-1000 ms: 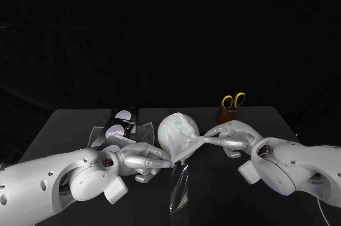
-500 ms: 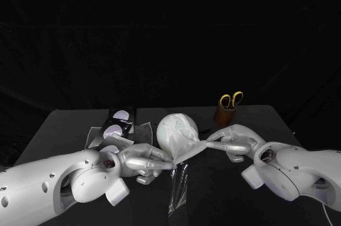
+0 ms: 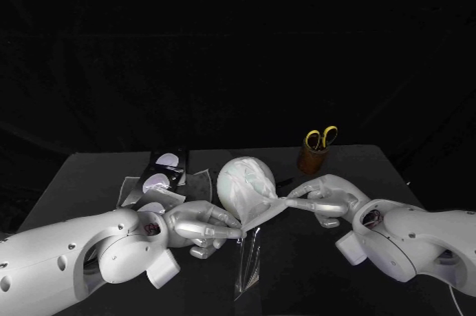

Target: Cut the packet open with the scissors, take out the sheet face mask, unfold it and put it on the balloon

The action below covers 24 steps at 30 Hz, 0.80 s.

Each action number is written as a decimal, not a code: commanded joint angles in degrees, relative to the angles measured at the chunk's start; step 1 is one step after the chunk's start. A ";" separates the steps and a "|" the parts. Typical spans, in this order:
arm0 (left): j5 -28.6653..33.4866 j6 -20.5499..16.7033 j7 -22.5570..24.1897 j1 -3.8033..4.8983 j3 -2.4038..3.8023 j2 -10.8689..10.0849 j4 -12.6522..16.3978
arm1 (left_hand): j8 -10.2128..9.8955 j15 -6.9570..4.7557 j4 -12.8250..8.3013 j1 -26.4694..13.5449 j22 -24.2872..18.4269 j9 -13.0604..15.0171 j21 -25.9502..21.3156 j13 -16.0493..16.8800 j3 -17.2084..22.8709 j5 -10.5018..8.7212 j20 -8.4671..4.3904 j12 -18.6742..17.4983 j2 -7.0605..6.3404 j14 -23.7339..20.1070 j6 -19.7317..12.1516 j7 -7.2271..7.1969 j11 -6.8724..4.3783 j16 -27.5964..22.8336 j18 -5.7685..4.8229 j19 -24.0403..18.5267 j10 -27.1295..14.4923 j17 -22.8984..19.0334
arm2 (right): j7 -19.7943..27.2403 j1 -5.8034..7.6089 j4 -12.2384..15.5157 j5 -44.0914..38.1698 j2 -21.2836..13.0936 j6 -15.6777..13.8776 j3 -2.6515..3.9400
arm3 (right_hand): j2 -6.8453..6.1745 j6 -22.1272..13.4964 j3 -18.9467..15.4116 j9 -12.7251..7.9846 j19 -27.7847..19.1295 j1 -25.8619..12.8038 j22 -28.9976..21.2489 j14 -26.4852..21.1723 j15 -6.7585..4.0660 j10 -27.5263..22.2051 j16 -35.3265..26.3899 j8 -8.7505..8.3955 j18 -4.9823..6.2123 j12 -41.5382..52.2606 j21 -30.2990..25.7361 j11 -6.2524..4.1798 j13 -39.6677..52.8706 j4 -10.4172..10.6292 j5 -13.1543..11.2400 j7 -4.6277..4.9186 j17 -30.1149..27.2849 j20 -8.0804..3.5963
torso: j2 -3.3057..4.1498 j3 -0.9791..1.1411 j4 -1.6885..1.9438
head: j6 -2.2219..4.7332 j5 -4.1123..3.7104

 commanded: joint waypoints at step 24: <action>-2.72 1.81 -0.55 -0.02 -0.03 -0.52 0.29 | 0.63 -0.36 -0.36 -0.56 0.01 7.07 0.16 -0.29 0.84 0.16 -0.40 -0.54 0.56 4.09 0.20 0.06 -0.84 0.17 -0.78 -0.01 1.01 8.56 | 1.21 -0.27 -1.22 1.27 1.00 -0.91 -0.09 | 0.09 0.29 0.43 1.44 0.17 0.20 11.23 6.10 -0.23 5.99 0.24 0.34 0.33 0.20 -0.40 -0.38 15.07 -0.65 0.17 -0.04 15.10 0.10 | 0.05 -0.02 0.02 | -0.40 0.03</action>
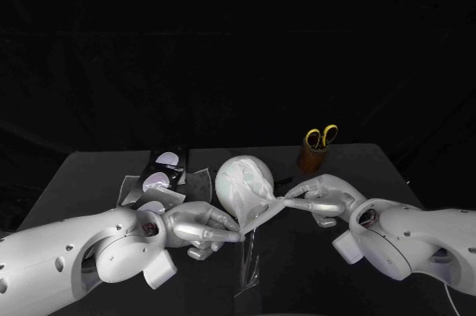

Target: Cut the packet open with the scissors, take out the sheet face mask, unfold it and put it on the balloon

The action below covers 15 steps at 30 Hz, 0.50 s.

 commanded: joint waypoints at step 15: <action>1.30 -5.00 -2.02 -0.02 -0.03 -0.07 -0.05 | -1.29 0.76 4.99 -8.92 -1.53 6.59 -0.59 -4.37 -6.36 0.18 0.37 -4.33 -3.65 3.55 -2.81 1.44 0.52 -0.73 -0.52 -0.89 -2.36 6.63 | 1.96 -0.05 -1.05 3.41 0.74 -1.13 0.00 | -5.96 -7.90 -7.23 -0.34 -4.37 -7.39 8.60 6.19 2.43 5.99 0.20 -5.43 1.83 0.27 -9.26 2.92 15.05 2.85 0.07 3.99 15.05 1.88 | -0.03 -0.03 -0.02 | -0.74 -0.49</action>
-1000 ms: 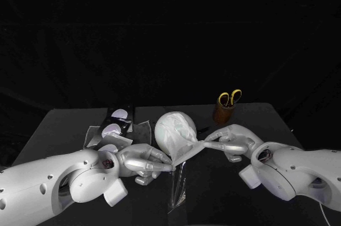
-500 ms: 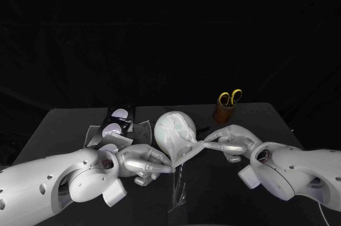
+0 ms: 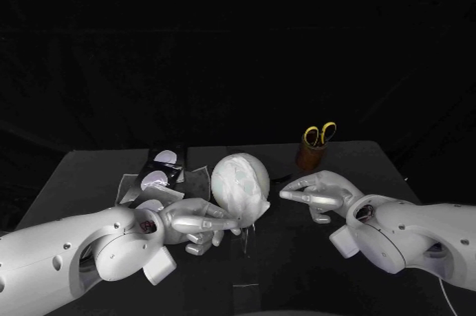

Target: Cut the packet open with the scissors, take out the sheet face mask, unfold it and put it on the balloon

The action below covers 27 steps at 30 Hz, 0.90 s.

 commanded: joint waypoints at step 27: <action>-3.05 5.87 -4.86 0.00 0.02 -1.81 -0.36 | -1.35 0.31 4.30 -0.78 -0.73 -0.96 -0.72 -0.09 -9.08 -0.19 0.13 -0.13 -2.24 3.61 0.80 -0.15 -0.28 -0.71 -0.37 -0.66 -0.78 5.92 | 2.40 -0.04 -1.63 -2.84 -0.08 -1.15 -0.01 | 2.01 -1.01 -3.96 -0.07 -1.81 2.42 7.93 6.05 0.89 5.42 0.25 -1.72 1.47 -1.29 -3.22 0.98 14.21 1.19 0.01 0.63 15.10 1.43 | -0.10 0.03 0.03 | -1.00 -0.32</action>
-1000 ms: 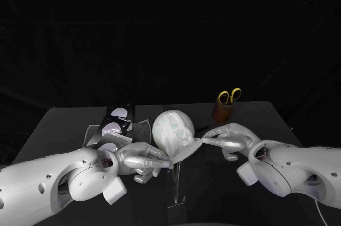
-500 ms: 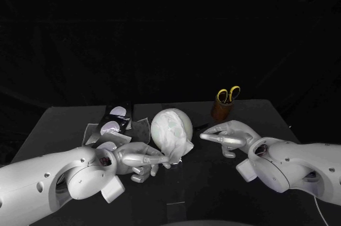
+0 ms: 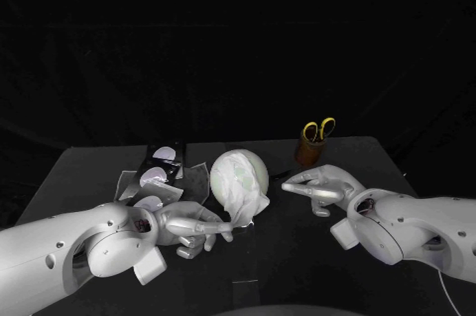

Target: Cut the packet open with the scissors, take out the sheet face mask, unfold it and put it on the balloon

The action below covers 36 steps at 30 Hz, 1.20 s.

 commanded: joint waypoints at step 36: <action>1.90 -31.30 24.12 1.83 1.21 -1.78 -5.52 | -2.27 3.71 -4.35 11.06 -38.60 -1.47 -26.94 -7.74 1.03 -0.20 2.99 -12.24 0.63 -12.96 -4.61 3.74 3.91 -25.45 5.69 -21.38 -12.96 -28.05 | -3.96 9.92 -13.35 -34.11 15.40 3.44 0.31 | 1.73 2.23 3.48 -1.44 2.61 3.67 9.37 5.99 0.20 6.18 0.23 -3.22 -0.23 1.76 4.44 0.32 15.05 -3.31 -0.03 0.08 15.05 0.17 | 0.38 -0.18 0.29 | 1.33 1.90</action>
